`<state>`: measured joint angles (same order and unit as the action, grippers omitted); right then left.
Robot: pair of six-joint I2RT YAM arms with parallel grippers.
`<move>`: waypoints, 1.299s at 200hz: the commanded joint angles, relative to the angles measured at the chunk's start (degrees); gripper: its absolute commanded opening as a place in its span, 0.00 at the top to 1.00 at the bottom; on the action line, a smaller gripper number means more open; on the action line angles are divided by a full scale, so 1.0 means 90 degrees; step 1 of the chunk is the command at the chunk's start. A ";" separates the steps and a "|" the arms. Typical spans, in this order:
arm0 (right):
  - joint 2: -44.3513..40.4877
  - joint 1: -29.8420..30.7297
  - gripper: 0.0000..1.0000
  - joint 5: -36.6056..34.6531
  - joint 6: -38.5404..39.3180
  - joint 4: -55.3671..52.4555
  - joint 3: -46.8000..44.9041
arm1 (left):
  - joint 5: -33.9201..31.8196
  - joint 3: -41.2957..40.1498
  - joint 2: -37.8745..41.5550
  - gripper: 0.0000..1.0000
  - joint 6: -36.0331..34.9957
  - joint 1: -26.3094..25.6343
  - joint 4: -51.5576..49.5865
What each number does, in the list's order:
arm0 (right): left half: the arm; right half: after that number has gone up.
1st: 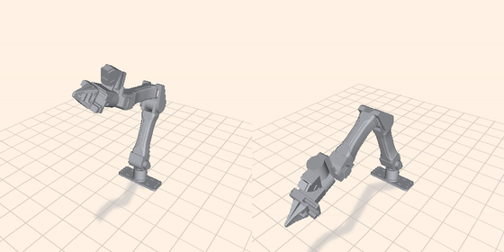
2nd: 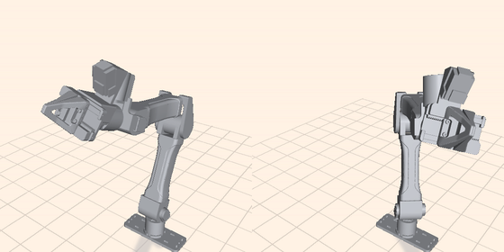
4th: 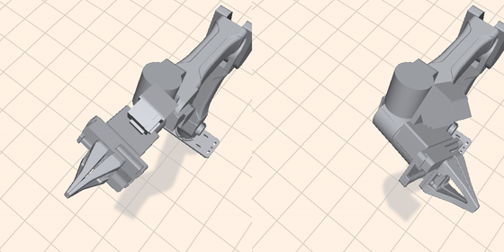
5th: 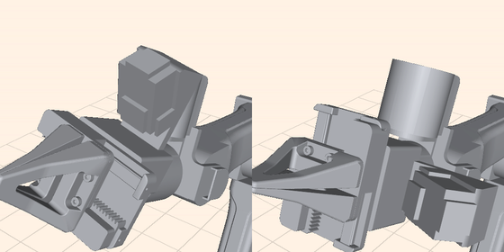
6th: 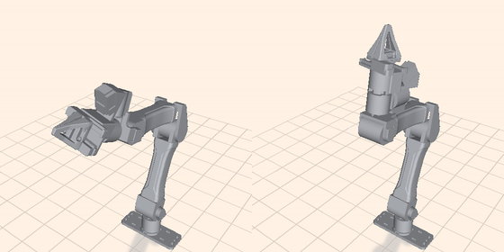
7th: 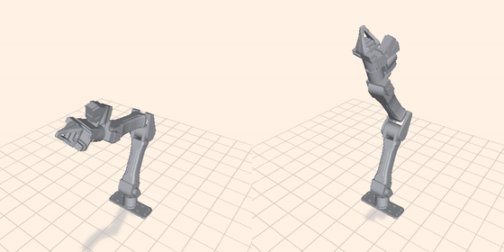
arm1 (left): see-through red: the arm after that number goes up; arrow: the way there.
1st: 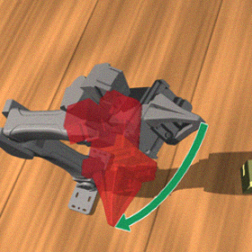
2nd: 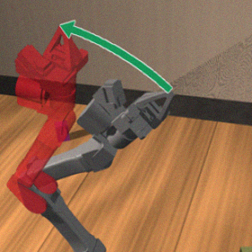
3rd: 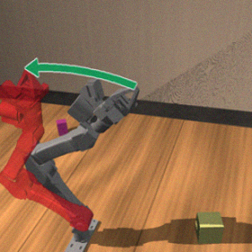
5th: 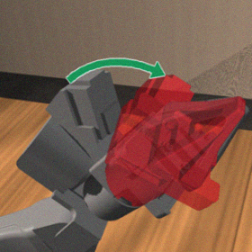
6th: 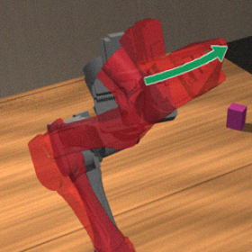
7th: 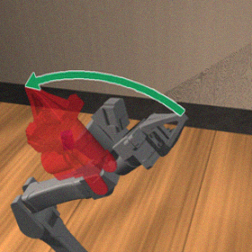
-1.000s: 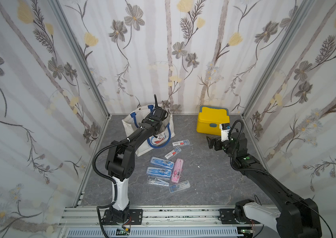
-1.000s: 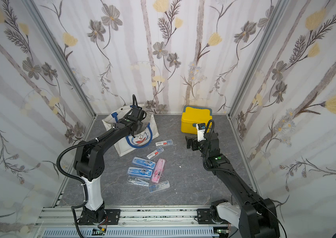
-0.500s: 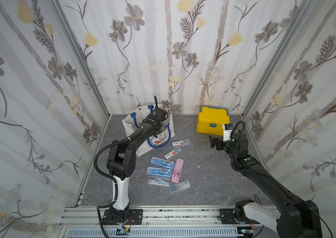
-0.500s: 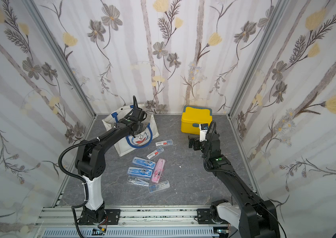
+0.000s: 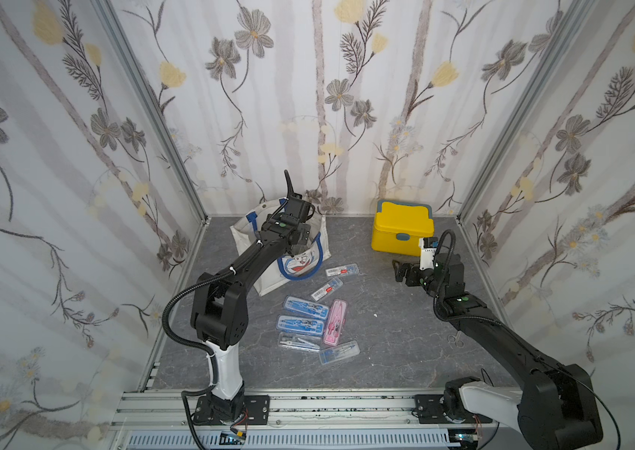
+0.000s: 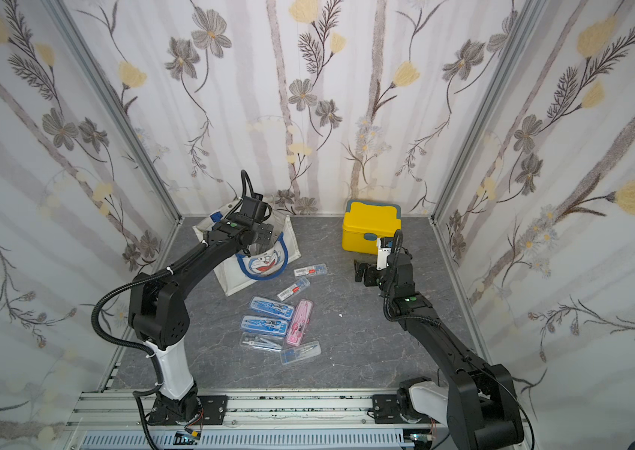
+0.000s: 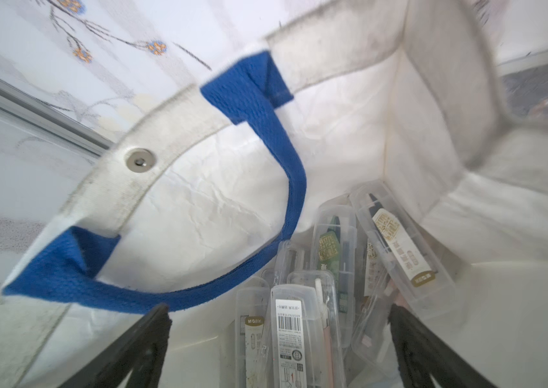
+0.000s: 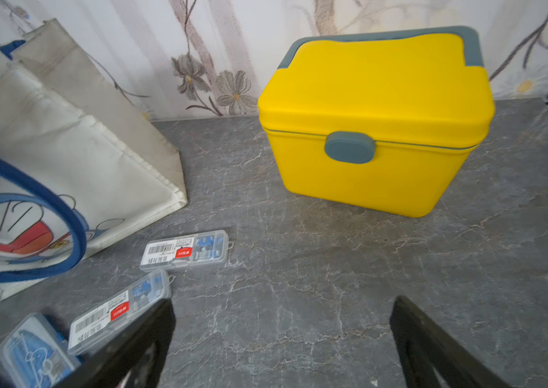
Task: Put the compass set into the canvas bag
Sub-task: Place the compass set in the canvas bag, then pick up the compass set at the center of the board.
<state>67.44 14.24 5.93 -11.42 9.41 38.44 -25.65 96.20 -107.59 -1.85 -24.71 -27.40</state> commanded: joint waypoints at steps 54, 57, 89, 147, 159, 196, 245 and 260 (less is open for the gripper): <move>-0.0094 0.1139 0.00 0.0540 0.2161 -0.0017 -0.0057 | 0.2186 -0.2087 0.2123 0.00 0.1118 -0.0028 0.2634; -0.0091 0.1179 0.00 0.0546 0.2250 -0.0033 -0.0052 | 0.2349 -0.2209 0.2239 0.00 0.1153 -0.0025 0.2782; 0.0033 0.1684 0.02 0.0753 0.3263 -0.0307 -0.0051 | 0.3824 -0.3414 0.3161 0.00 0.1675 -0.0090 0.4109; 0.0473 0.2962 0.02 0.0874 0.5512 -0.1403 0.0007 | 0.4196 -0.4195 0.3633 0.00 0.2095 -0.0787 0.4538; 0.0581 0.3103 0.02 0.1010 0.5663 -0.1594 0.0062 | 0.4076 -0.4286 0.3670 0.00 0.2090 -0.0926 0.4544; 0.1097 0.3461 0.08 0.1287 0.5827 -0.2463 0.0474 | 0.3701 -0.4595 0.3906 0.00 0.2139 -0.1063 0.4725; 0.1852 0.4017 0.14 0.1022 0.5829 -0.3160 0.1074 | 0.2958 -0.5090 0.4485 0.00 0.2139 -0.1044 0.4987; 0.1955 0.4098 0.15 0.0959 0.5829 -0.3251 0.1099 | 0.2731 -0.5171 0.4597 0.00 0.2158 -0.1037 0.4939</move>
<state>83.81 50.33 14.87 39.94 -15.86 47.53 3.57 50.63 -67.64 16.86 -34.17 14.74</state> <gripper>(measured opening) 0.857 0.995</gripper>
